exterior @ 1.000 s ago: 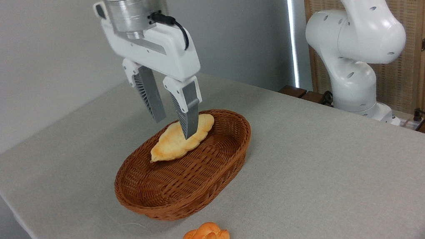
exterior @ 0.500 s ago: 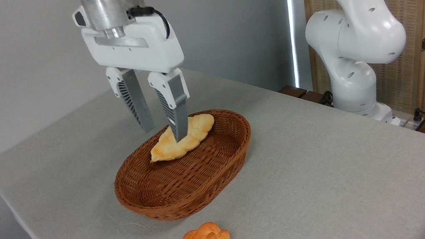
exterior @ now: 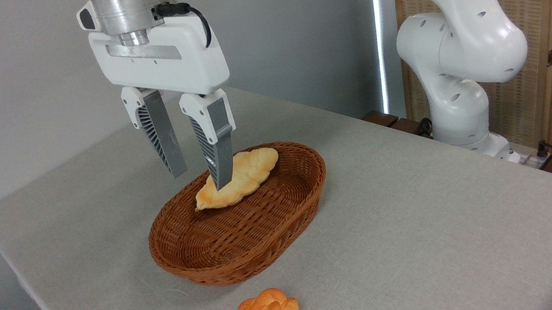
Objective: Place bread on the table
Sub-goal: 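Open the gripper and raise it back above the basket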
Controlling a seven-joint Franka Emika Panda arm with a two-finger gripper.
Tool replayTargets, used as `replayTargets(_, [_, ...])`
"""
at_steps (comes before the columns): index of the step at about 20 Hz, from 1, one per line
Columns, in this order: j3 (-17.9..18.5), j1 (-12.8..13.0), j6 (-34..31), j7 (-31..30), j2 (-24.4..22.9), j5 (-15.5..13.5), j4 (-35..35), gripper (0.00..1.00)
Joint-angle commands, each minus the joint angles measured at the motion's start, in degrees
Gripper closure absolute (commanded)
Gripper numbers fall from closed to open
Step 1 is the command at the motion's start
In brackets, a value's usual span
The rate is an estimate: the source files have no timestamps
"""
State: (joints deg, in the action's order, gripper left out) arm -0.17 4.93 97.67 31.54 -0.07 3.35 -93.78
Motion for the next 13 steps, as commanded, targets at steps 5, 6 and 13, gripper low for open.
replayTargets(5, [0.52,0.43,-3.01,0.01,0.25,-1.77,1.49,0.0])
replayTargets(6, [0.52,0.34,-3.45,0.1,0.25,-2.73,1.49,0.0])
replayTargets(13, [1.31,0.25,-5.82,5.02,0.16,-3.97,1.49,0.0])
